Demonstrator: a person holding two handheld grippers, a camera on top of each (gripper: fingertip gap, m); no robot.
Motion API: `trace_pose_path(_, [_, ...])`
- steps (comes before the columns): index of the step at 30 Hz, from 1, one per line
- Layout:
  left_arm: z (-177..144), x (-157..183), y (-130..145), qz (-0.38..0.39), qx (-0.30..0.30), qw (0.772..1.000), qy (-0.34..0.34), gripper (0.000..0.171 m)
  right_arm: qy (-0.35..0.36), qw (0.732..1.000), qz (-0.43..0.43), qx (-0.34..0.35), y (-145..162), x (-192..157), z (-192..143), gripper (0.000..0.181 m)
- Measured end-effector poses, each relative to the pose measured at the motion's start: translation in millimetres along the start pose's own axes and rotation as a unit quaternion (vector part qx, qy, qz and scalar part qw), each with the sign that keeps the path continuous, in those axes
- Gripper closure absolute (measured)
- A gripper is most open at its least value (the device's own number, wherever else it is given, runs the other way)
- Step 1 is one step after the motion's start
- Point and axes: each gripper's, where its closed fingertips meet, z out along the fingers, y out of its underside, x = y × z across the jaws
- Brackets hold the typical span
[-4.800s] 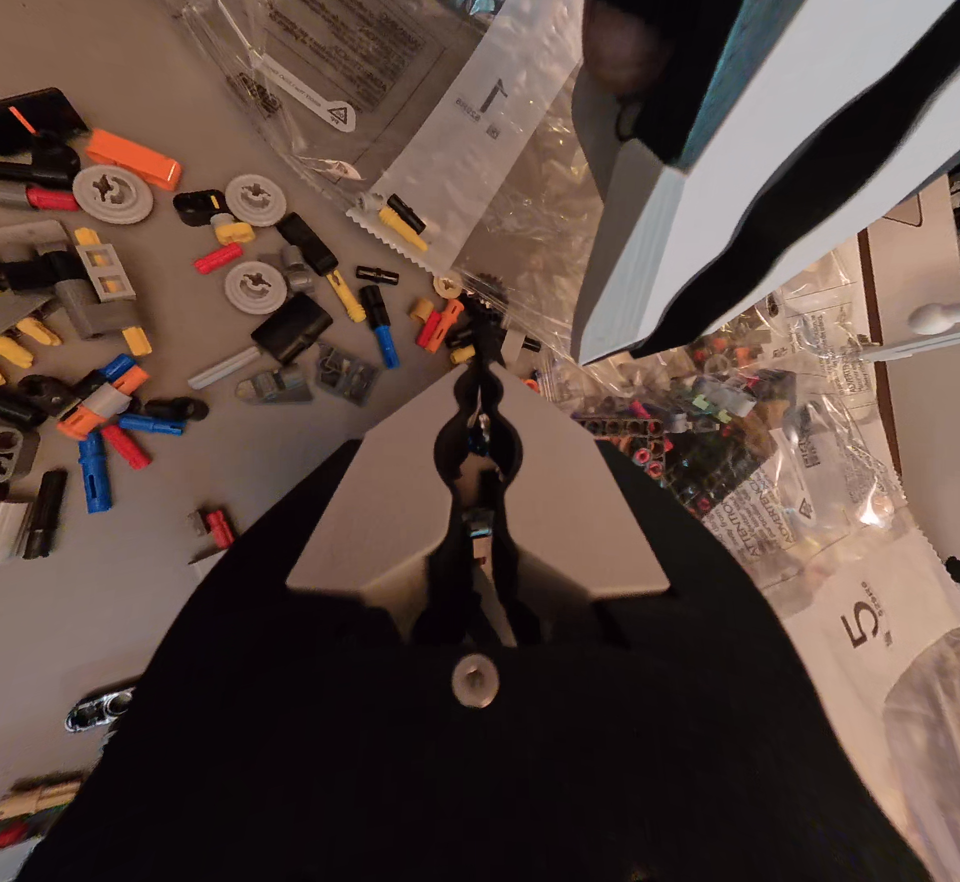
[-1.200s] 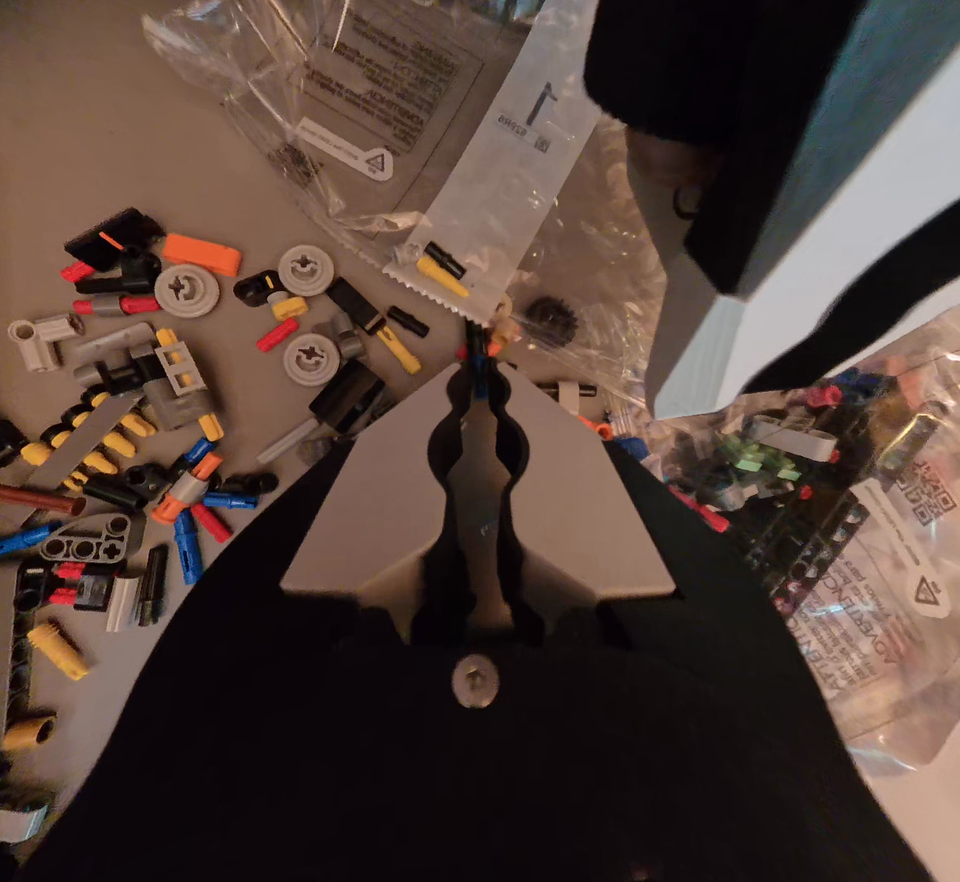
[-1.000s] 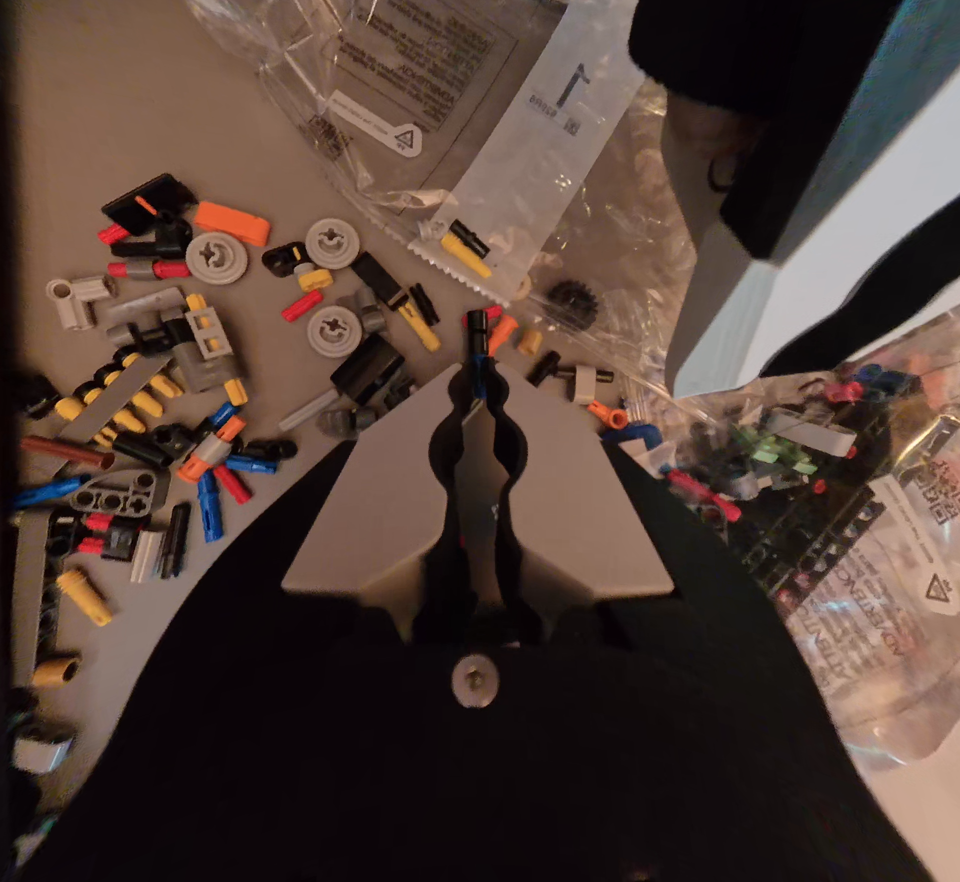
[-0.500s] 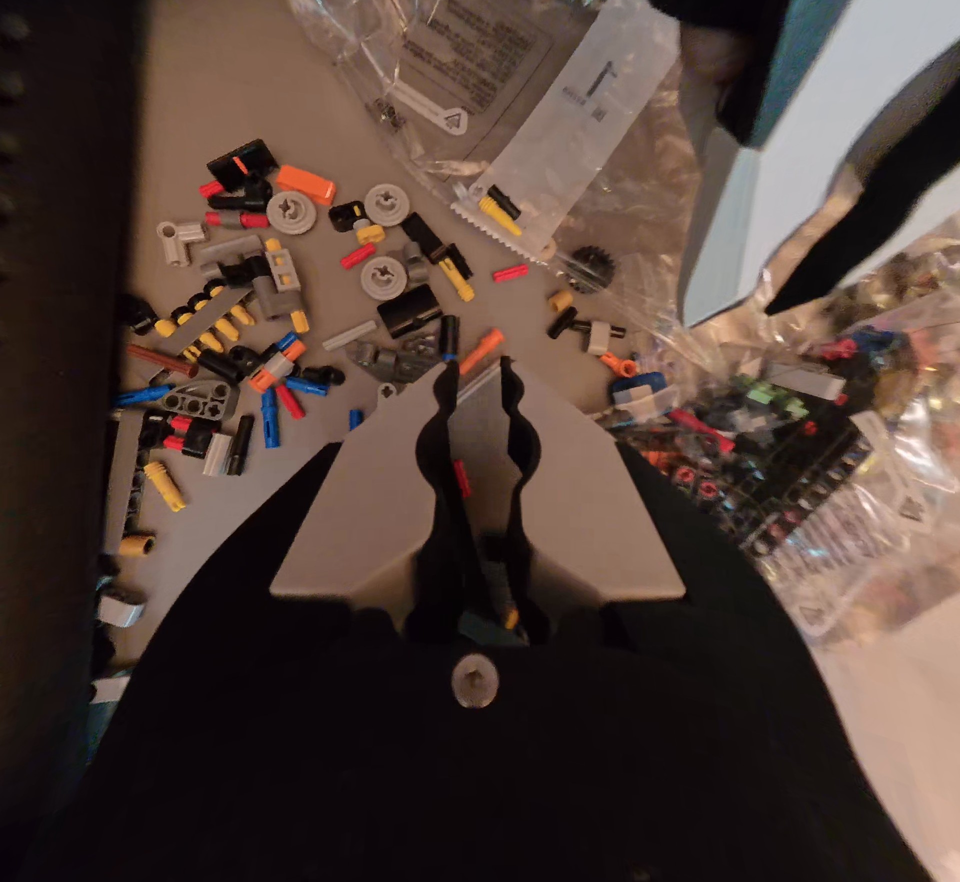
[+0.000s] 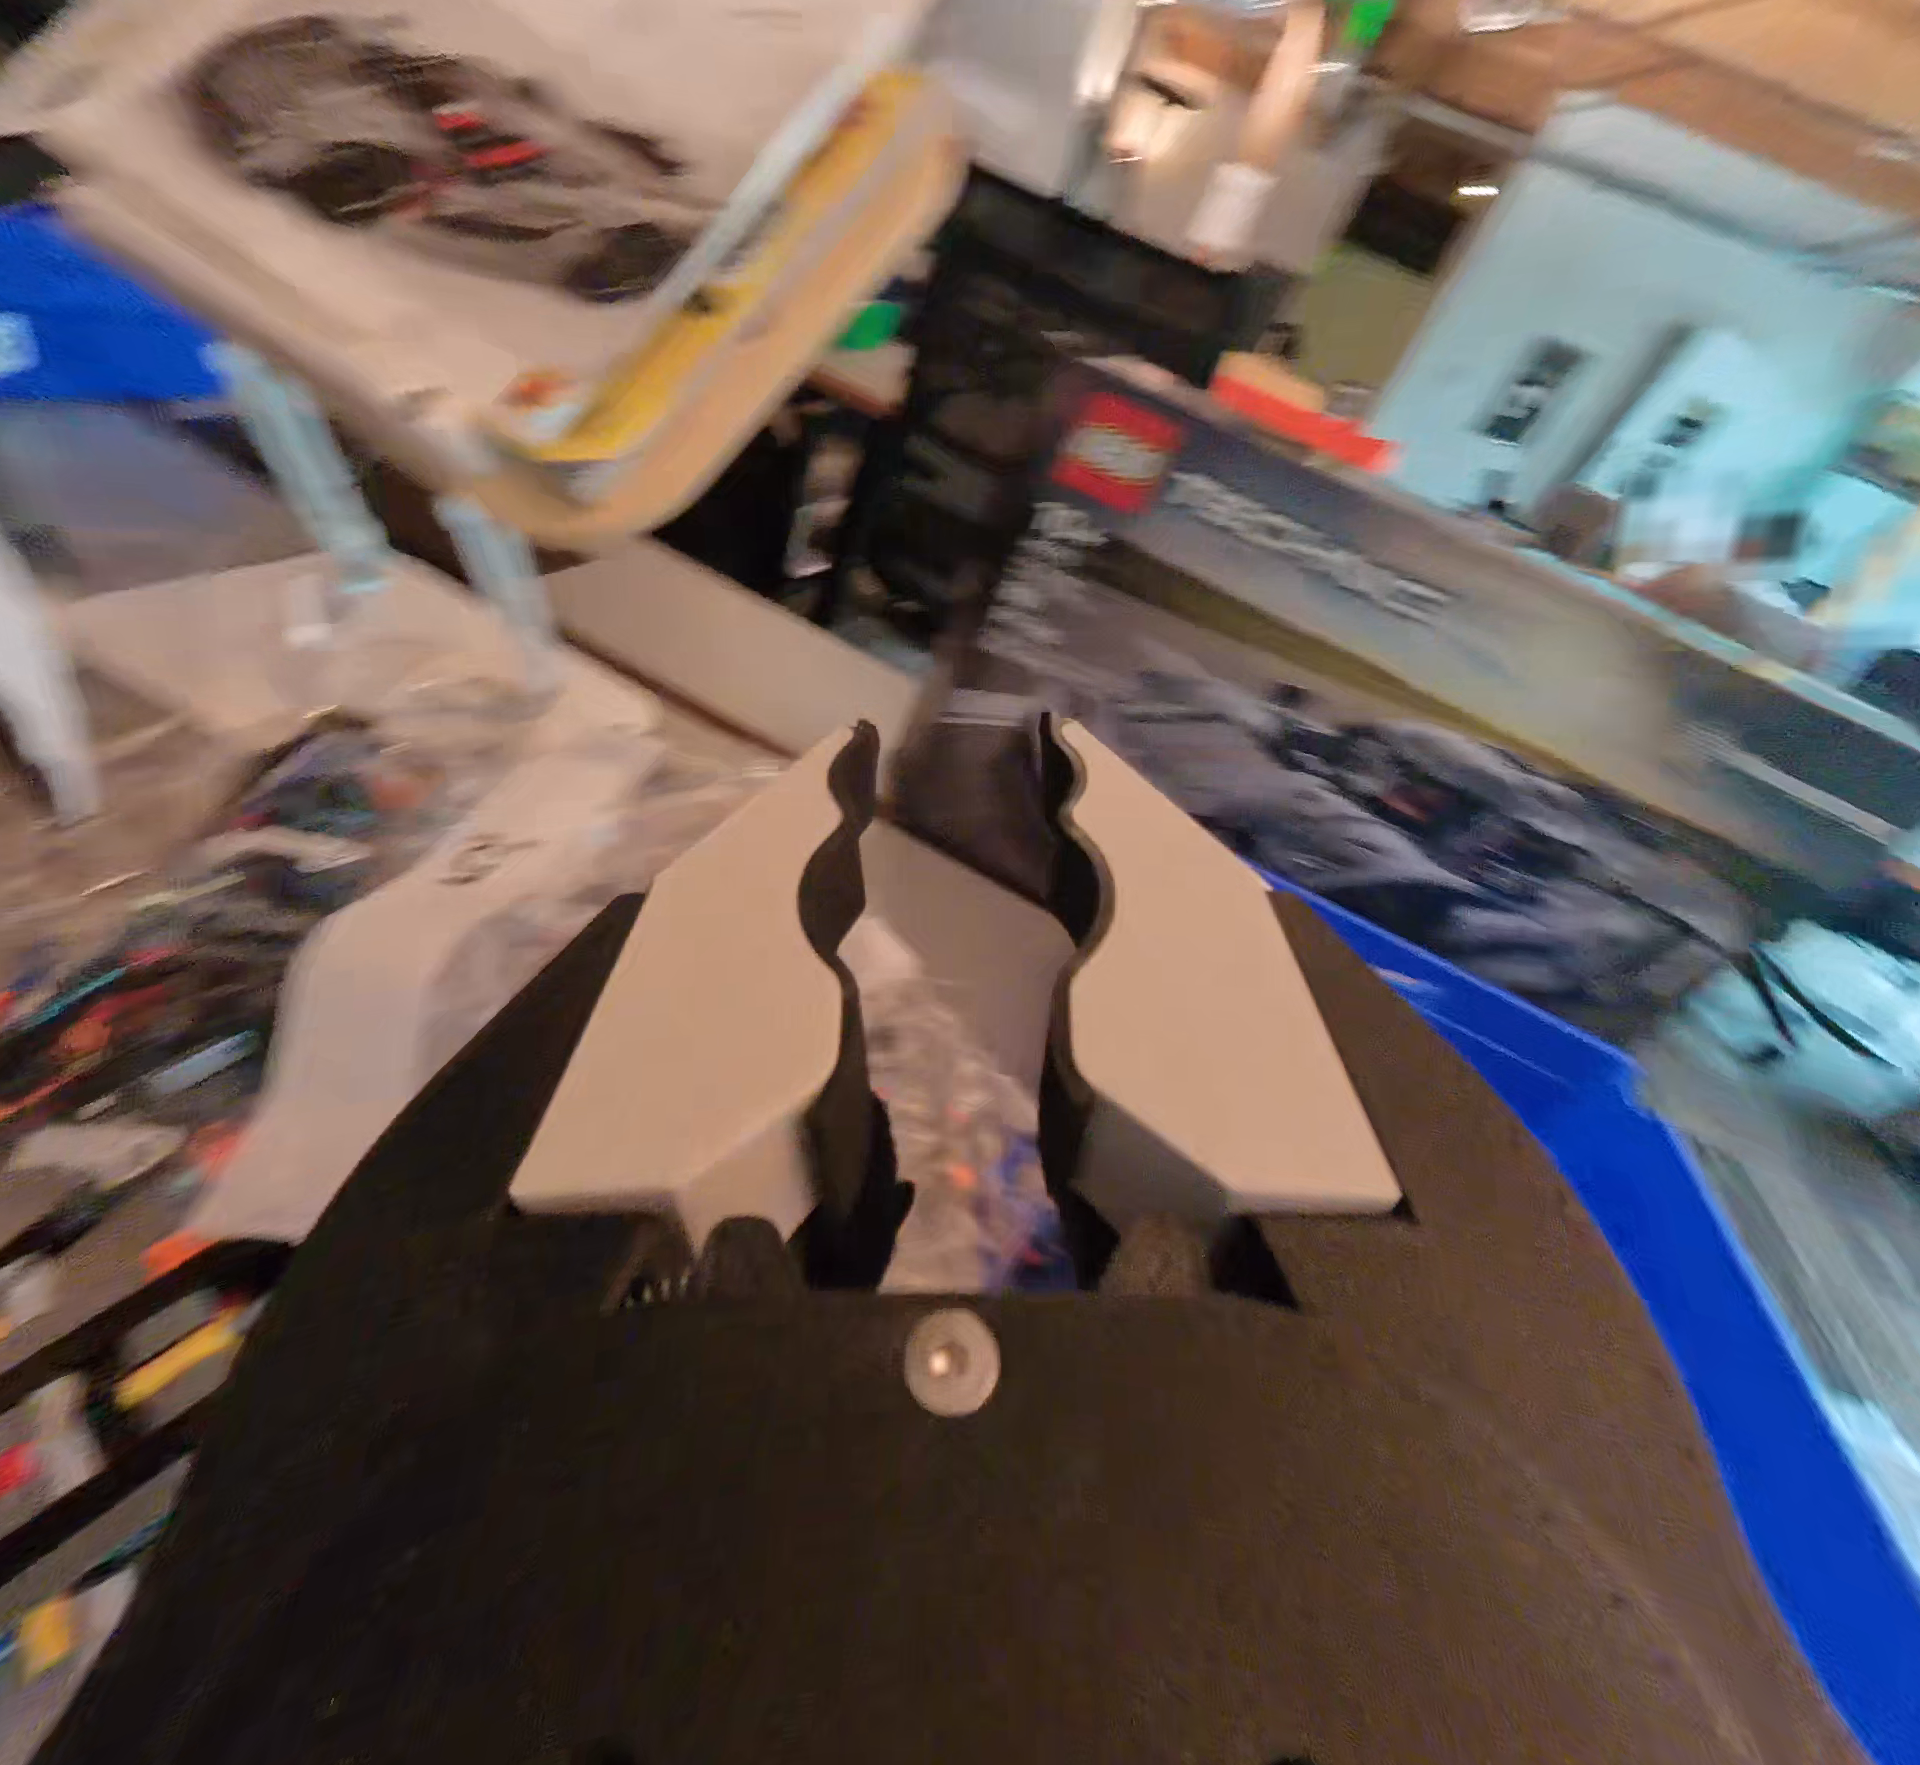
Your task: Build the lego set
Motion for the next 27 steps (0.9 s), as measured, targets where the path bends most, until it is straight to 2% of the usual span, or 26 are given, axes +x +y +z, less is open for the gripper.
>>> trace_pose_path(4, [0.0,0.0,-0.6,0.000,0.003,1.000,0.001,0.143,0.117,0.991,0.061,-0.010,25.5,88.2,-24.2,0.149])
trace_pose_path(5, [0.2,0.0,-0.6,0.000,0.002,1.000,0.001,0.143,0.131,0.988,0.072,-0.032,40.9,104.5,-26.2,0.147])
trace_pose_path(7, [0.5,0.0,-0.7,0.000,0.003,1.000,0.002,0.143,0.158,0.976,0.090,-0.120,89.8,132.9,-25.9,0.140])
trace_pose_path(10, [2.2,-0.6,-0.2,-0.001,0.001,1.000,0.003,0.143,0.147,0.953,0.098,-0.247,166.0,147.2,-24.7,0.132])
trace_pose_path(13, [6.9,-1.7,1.0,-0.004,-0.005,1.000,0.004,0.143,0.128,0.922,0.093,-0.353,230.5,151.3,-26.3,0.120])
trace_pose_path(14, [9.0,-1.3,1.9,-0.002,-0.010,1.000,0.005,0.143,0.124,0.912,0.083,-0.383,245.3,152.2,-29.0,0.121])
trace_pose_path(16, [12.2,-0.5,2.9,0.000,-0.016,1.000,0.007,0.143,0.120,0.903,0.054,-0.410,253.0,156.8,-32.1,0.127])
trace_pose_path(20, [18.5,-1.2,4.7,-0.002,-0.027,1.000,0.008,0.143,0.106,0.883,0.049,-0.455,267.9,160.0,-33.8,0.142])
trace_pose_path(23, [23.4,-0.1,5.9,-0.001,-0.035,0.999,0.011,0.143,0.091,0.874,0.052,-0.474,272.2,159.2,-33.9,0.160])
trace_pose_path(24, [24.8,0.1,5.9,-0.001,-0.038,0.999,0.011,0.143,0.085,0.871,0.042,-0.482,274.6,158.4,-34.6,0.175])
trace_pose_path(25, [25.8,0.3,6.1,0.000,-0.040,0.999,0.011,0.143,0.083,0.868,0.036,-0.488,276.3,157.6,-35.4,0.181])
trace_pose_path(27, [27.2,0.7,6.8,0.002,-0.044,0.999,0.011,0.143,0.076,0.870,0.038,-0.485,275.2,155.9,-35.1,0.181])
